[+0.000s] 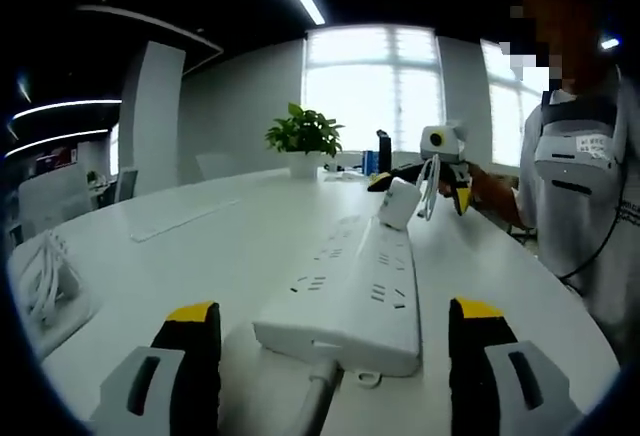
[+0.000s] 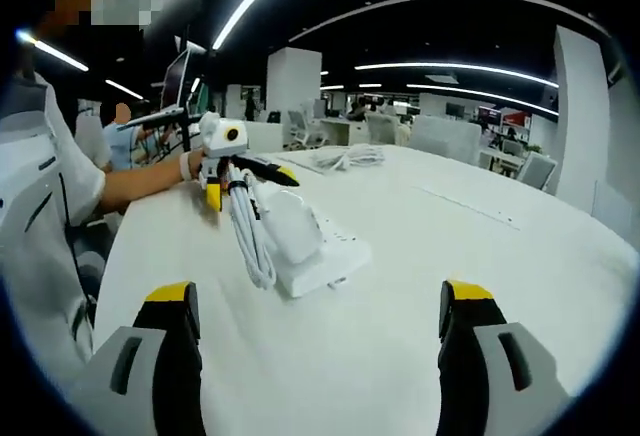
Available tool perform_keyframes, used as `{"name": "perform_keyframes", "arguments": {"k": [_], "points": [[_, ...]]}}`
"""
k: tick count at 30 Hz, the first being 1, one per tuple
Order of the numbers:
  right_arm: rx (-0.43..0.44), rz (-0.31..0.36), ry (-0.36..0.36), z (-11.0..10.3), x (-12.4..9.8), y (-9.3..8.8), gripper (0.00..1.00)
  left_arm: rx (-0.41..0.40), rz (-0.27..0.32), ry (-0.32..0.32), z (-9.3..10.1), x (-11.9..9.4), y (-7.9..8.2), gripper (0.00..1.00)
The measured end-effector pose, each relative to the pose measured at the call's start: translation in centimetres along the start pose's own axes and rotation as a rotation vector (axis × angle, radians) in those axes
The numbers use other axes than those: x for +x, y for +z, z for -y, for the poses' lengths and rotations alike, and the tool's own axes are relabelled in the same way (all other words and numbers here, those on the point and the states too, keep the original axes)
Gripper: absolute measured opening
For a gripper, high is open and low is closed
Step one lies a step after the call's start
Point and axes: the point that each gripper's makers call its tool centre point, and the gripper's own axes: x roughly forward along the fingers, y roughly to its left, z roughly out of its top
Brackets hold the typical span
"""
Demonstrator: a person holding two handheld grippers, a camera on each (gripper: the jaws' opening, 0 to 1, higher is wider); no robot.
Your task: Straighten the power strip on the desk, plug the charger into it
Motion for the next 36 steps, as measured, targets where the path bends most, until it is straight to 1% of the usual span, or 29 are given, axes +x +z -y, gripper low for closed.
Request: {"name": "perform_keyframes", "arguments": {"k": [3, 7, 8, 10, 11, 13, 15, 17, 18, 19, 20, 22, 23, 24, 25, 27, 28, 29, 30, 32, 36], "points": [[0.028, 0.000, 0.003, 0.2, 0.2, -0.5, 0.97, -0.007, 0.011, 0.004, -0.1, -0.1, 0.3, 0.96], [0.051, 0.005, -0.005, 0.3, 0.1, -0.5, 0.97, -0.007, -0.007, 0.012, 0.4, -0.3, 0.1, 0.96], [0.050, 0.008, -0.006, 0.3, 0.0, -0.4, 0.97, -0.007, -0.012, 0.015, 0.6, -0.3, 0.1, 0.96], [0.028, 0.002, -0.024, 0.3, -0.2, -0.2, 0.97, -0.032, -0.006, 0.027, 0.9, -0.5, 0.5, 0.96], [0.011, 0.003, -0.030, 0.2, -0.5, 0.0, 0.97, -0.066, -0.013, 0.049, 0.9, -0.8, 0.6, 0.96], [0.018, 0.009, -0.039, 0.4, -0.9, 0.3, 0.97, -0.085, -0.012, 0.094, 0.8, -1.1, 0.9, 0.96], [0.034, 0.019, -0.053, 0.6, -1.4, 0.7, 0.97, -0.102, 0.009, 0.168, 0.7, -2.0, 1.6, 0.96], [0.035, 0.017, -0.073, 0.9, -1.9, 0.8, 0.97, -0.110, 0.016, 0.247, 0.8, -2.9, 2.0, 0.96], [0.034, 0.018, -0.081, 1.0, -2.1, 0.9, 0.97, -0.106, -0.003, 0.307, 0.6, -3.5, 1.8, 0.96], [0.037, 0.023, -0.092, 1.1, -2.5, 1.1, 0.97, -0.094, -0.046, 0.352, 0.8, -4.1, 1.4, 0.96], [0.040, 0.027, -0.099, 1.2, -2.7, 1.2, 0.97, -0.096, -0.072, 0.369, 1.4, -4.5, 1.1, 0.96], [0.045, 0.034, -0.111, 1.3, -2.9, 1.2, 0.97, -0.120, -0.101, 0.414, 2.3, -5.3, 0.9, 0.96], [0.050, 0.037, -0.121, 1.4, -3.1, 1.3, 0.97, -0.115, -0.110, 0.435, 3.1, -5.6, 0.9, 0.96], [0.052, 0.038, -0.123, 1.4, -3.2, 1.3, 0.97, -0.120, -0.132, 0.457, 3.2, -6.0, 0.7, 0.96], [0.054, 0.038, -0.124, 1.3, -3.3, 1.3, 0.97, -0.122, -0.164, 0.476, 3.5, -6.4, 0.3, 0.96], [0.044, 0.041, -0.131, 1.1, -3.6, 1.4, 0.97, -0.113, -0.247, 0.553, 3.8, -7.6, -0.4, 0.96], [0.039, 0.040, -0.134, 1.1, -3.6, 1.4, 0.97, -0.100, -0.292, 0.585, 4.0, -8.2, -0.7, 0.96], [0.034, 0.035, -0.138, 1.0, -3.8, 1.4, 0.97, -0.060, -0.327, 0.609, 4.4, -8.9, -0.8, 0.95], [0.033, 0.034, -0.140, 0.8, -3.9, 1.4, 0.97, -0.045, -0.308, 0.619, 4.8, -9.0, -0.3, 0.95], [0.037, 0.035, -0.143, 0.6, -4.2, 1.4, 0.97, -0.059, -0.277, 0.635, 5.5, -9.6, 0.5, 0.93], [0.059, 0.039, -0.148, 0.4, -4.8, 1.3, 0.97, -0.069, -0.254, 0.619, 7.6, -10.3, 1.2, 0.92]]}}
